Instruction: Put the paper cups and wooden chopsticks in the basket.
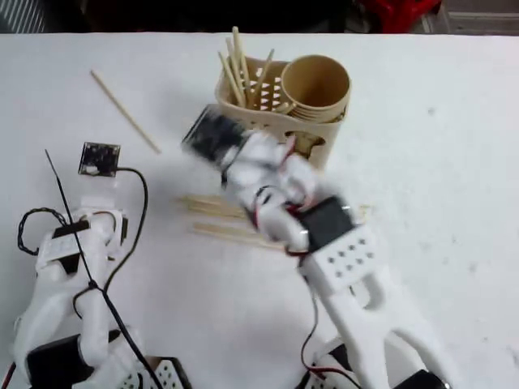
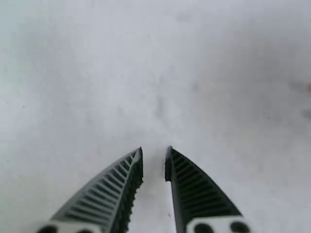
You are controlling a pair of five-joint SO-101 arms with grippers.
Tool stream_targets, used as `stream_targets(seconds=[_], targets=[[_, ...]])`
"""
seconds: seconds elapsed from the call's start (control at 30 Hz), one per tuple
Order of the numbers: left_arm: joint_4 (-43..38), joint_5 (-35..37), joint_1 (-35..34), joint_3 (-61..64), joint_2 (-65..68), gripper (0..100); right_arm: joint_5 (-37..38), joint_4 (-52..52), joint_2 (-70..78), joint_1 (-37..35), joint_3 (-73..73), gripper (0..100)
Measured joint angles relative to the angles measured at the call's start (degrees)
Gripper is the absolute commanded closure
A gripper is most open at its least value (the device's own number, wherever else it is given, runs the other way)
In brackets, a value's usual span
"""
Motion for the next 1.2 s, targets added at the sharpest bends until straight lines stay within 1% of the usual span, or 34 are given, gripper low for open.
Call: stream_targets(seconds=[0.1, 0.2, 0.33, 0.47, 0.57, 0.63, 0.83, 0.9, 1.03, 1.07, 1.2], targets=[[0.0, 0.0, 0.0, 0.0, 0.0, 90, -6.0, 0.0, 0.0, 2.5, -9.2, 98.2], [0.0, 0.0, 0.0, 0.0, 0.0, 90, -10.0, -0.9, 2.8, 3.6, -18.5, 98.2], [0.0, 0.0, 0.0, 0.0, 0.0, 90, -11.3, -6.2, 9.9, 3.9, -27.8, 97.8], [0.0, 0.0, 0.0, 0.0, 0.0, 90, -11.5, -15.5, 17.8, 3.9, -33.6, 97.8], [0.0, 0.0, 0.0, 0.0, 0.0, 90, -11.5, -23.4, 22.4, 3.9, -35.5, 98.1], [0.0, 0.0, 0.0, 0.0, 0.0, 90, -11.5, -26.9, 24.7, 3.9, -36.1, 98.1], [0.0, 0.0, 0.0, 0.0, 0.0, 90, -12.0, -30.0, 27.9, 4.0, -36.2, 98.1], [0.0, 0.0, 0.0, 0.0, 0.0, 90, -14.5, -30.2, 29.0, 4.9, -36.2, 98.1], [0.0, 0.0, 0.0, 0.0, 0.0, 90, -24.8, -30.2, 30.1, 8.4, -36.2, 98.1], [0.0, 0.0, 0.0, 0.0, 0.0, 90, -26.2, -30.2, 30.1, 9.1, -36.2, 98.1], [0.0, 0.0, 0.0, 0.0, 0.0, 90, -26.8, -30.2, 30.1, 9.3, -36.3, 97.7]])
